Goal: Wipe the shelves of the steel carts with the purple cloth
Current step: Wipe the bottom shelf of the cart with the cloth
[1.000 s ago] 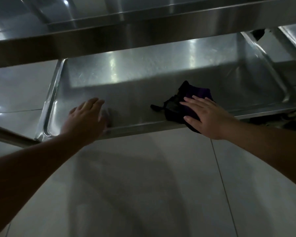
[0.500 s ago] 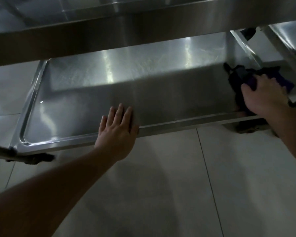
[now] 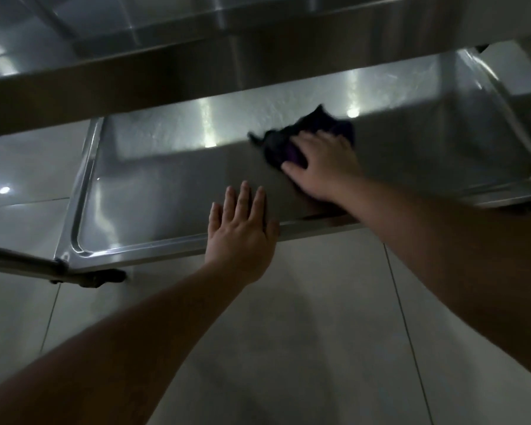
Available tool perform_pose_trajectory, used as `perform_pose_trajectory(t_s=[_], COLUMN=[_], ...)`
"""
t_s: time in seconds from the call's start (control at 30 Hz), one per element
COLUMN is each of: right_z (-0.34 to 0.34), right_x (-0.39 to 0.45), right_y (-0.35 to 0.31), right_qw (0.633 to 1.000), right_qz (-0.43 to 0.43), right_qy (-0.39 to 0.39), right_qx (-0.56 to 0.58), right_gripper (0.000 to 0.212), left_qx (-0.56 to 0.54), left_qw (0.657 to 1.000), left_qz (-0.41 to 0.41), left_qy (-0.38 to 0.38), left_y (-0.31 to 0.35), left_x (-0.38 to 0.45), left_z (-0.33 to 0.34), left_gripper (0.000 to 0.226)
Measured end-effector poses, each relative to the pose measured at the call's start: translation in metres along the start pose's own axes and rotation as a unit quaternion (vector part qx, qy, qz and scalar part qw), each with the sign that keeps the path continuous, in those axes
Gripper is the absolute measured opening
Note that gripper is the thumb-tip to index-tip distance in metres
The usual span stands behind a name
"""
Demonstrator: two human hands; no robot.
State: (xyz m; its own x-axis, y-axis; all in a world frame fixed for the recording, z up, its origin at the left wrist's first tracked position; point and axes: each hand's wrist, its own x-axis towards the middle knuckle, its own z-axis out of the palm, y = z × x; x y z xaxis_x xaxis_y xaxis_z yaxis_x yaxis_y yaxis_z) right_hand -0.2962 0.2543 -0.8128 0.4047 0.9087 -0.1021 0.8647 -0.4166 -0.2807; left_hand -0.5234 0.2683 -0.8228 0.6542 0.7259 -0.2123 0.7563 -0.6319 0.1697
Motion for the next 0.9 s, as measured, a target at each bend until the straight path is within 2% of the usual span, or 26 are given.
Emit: perform_pose_trajectory(t_s=[0.07,0.17,0.3,0.5,0.6,0.7,0.9], right_z=[0.016,0.023,0.010,-0.021,-0.042,-0.064,-0.146], right_x=[-0.023,-0.047,-0.076,-0.131,-0.162,-0.211,-0.294], right_y=[-0.023,-0.035,-0.042,-0.068,-0.084,-0.099,-0.134], right_qw=[0.999,0.997,0.992,0.985,0.977,0.949,0.931], right_qz=[-0.040,-0.045,-0.062,-0.049,0.008,0.083,0.123], right_qy=[0.020,0.058,0.050,-0.084,-0.183,-0.294,-0.344], right_qx=[0.001,-0.019,-0.097,-0.141,-0.112,-0.076,-0.023], right_gripper=[0.066,0.053,0.046,0.039,0.036,0.031,0.036], left_qx=[-0.028,-0.050,-0.027,0.000,-0.009,-0.010,0.023], left_qw=[0.999,0.998,0.998,0.990,0.981,0.967,0.953], left_qz=[0.003,0.026,0.030,-0.053,-0.057,-0.069,-0.071], left_qy=[-0.021,-0.039,-0.052,-0.128,-0.186,-0.244,-0.293], left_y=[-0.001,-0.008,-0.023,-0.033,-0.031,-0.022,0.000], left_x=[0.004,0.006,-0.013,-0.070,-0.115,-0.163,-0.237], left_z=[-0.007,-0.022,-0.036,-0.061,-0.083,-0.117,-0.215], left_gripper=[0.069,0.067,0.066,0.070,0.068,0.068,0.066])
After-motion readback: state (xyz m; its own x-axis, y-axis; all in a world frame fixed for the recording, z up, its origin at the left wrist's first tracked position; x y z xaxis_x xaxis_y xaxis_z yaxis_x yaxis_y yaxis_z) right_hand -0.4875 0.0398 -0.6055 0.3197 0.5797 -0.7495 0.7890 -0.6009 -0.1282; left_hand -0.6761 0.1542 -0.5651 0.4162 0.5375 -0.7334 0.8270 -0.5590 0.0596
